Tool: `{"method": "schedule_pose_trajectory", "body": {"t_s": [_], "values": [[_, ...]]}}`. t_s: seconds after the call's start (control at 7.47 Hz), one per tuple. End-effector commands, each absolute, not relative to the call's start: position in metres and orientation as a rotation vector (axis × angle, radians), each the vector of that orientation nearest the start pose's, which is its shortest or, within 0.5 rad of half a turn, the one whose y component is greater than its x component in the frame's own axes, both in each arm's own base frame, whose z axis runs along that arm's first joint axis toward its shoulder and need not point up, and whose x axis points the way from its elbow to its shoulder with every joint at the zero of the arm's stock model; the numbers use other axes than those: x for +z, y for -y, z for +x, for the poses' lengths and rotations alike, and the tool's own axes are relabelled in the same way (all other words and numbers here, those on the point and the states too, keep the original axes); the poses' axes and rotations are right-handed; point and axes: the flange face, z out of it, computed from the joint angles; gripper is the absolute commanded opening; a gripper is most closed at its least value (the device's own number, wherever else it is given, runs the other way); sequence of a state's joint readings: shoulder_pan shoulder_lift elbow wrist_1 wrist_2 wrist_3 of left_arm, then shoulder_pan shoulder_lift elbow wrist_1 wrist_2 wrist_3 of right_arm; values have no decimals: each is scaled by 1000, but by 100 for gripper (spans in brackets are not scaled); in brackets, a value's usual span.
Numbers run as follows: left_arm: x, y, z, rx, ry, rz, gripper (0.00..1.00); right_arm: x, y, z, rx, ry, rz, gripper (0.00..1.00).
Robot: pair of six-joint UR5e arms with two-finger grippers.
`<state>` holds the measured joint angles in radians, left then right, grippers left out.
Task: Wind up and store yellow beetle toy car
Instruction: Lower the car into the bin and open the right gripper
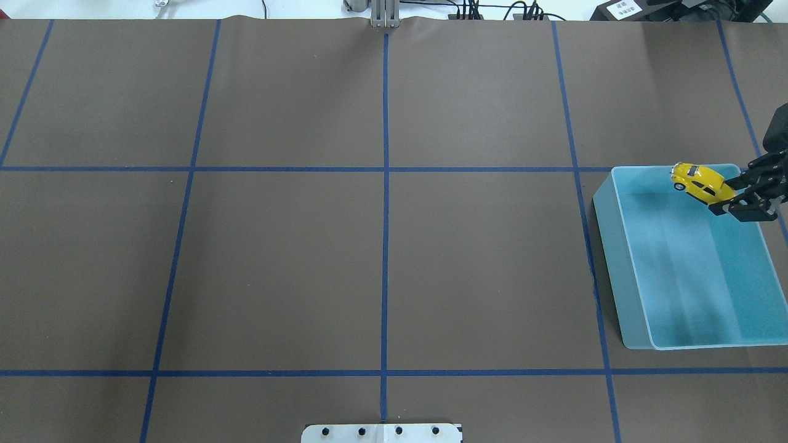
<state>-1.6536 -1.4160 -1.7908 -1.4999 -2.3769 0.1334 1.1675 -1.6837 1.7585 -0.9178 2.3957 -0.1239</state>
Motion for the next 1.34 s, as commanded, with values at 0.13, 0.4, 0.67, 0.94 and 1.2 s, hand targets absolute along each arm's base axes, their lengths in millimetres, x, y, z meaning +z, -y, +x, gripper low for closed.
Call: {"method": "schedule_pose_trajectory", "body": {"t_s": [0.13, 0.4, 0.67, 0.94, 1.2], "values": [[627, 418, -96, 45, -801, 80, 100, 544, 445, -128, -780, 934, 561, 100], [628, 418, -96, 44, -802, 78, 100, 545, 444, -126, -778, 935, 558, 100], [628, 418, -96, 44, -802, 78, 100, 550, 446, -128, -777, 935, 548, 100], [628, 418, -96, 44, -802, 78, 100, 584, 469, -75, -646, 959, 511, 100], [628, 418, -96, 44, -802, 78, 100, 637, 490, 31, -368, 950, 444, 100]]}}
